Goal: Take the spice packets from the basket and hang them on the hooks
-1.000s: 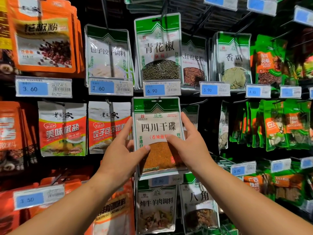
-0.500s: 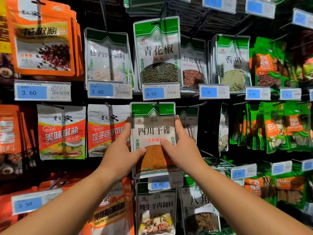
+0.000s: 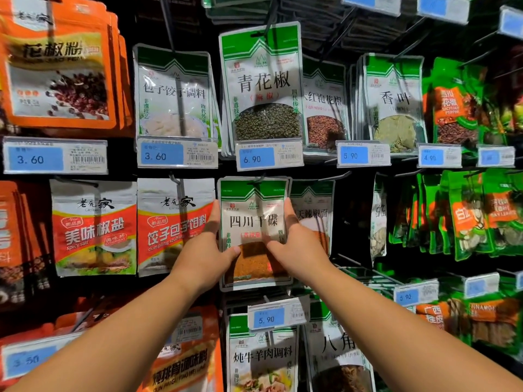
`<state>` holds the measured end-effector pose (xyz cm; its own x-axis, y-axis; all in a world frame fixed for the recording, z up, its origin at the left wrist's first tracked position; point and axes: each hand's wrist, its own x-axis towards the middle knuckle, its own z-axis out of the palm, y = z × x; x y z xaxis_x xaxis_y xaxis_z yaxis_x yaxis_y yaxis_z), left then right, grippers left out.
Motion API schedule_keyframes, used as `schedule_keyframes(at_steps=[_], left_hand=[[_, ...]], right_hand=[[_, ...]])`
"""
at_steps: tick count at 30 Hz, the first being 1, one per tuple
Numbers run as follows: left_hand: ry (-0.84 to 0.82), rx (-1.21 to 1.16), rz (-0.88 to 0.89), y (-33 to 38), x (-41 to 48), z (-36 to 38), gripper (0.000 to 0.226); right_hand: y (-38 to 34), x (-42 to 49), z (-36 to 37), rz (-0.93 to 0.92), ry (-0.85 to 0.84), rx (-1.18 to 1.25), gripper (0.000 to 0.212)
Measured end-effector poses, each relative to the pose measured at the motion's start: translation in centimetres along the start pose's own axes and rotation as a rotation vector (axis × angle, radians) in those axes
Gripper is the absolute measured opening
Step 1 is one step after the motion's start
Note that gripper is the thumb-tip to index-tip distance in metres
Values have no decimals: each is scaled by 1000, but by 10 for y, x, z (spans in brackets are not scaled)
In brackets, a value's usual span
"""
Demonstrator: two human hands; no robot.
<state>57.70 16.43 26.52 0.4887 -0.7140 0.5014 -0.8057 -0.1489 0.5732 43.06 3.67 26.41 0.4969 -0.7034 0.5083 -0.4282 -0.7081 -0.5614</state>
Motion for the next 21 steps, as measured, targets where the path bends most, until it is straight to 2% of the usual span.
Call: schedule_keyframes(at_steps=[7, 17, 19, 21], left_hand=[[-5, -12, -41, -13, 14, 10, 104], [38, 155, 30, -13, 3, 3, 105], [32, 166, 35, -12, -4, 0, 101], [44, 185, 51, -11, -11, -6, 88]], right_hand=[[5, 18, 14, 20, -42, -114, 95], [7, 9, 8, -19, -48, -115, 94], [2, 1, 3, -30, -43, -99, 93], [2, -4, -2, -31, -34, -74, 94]])
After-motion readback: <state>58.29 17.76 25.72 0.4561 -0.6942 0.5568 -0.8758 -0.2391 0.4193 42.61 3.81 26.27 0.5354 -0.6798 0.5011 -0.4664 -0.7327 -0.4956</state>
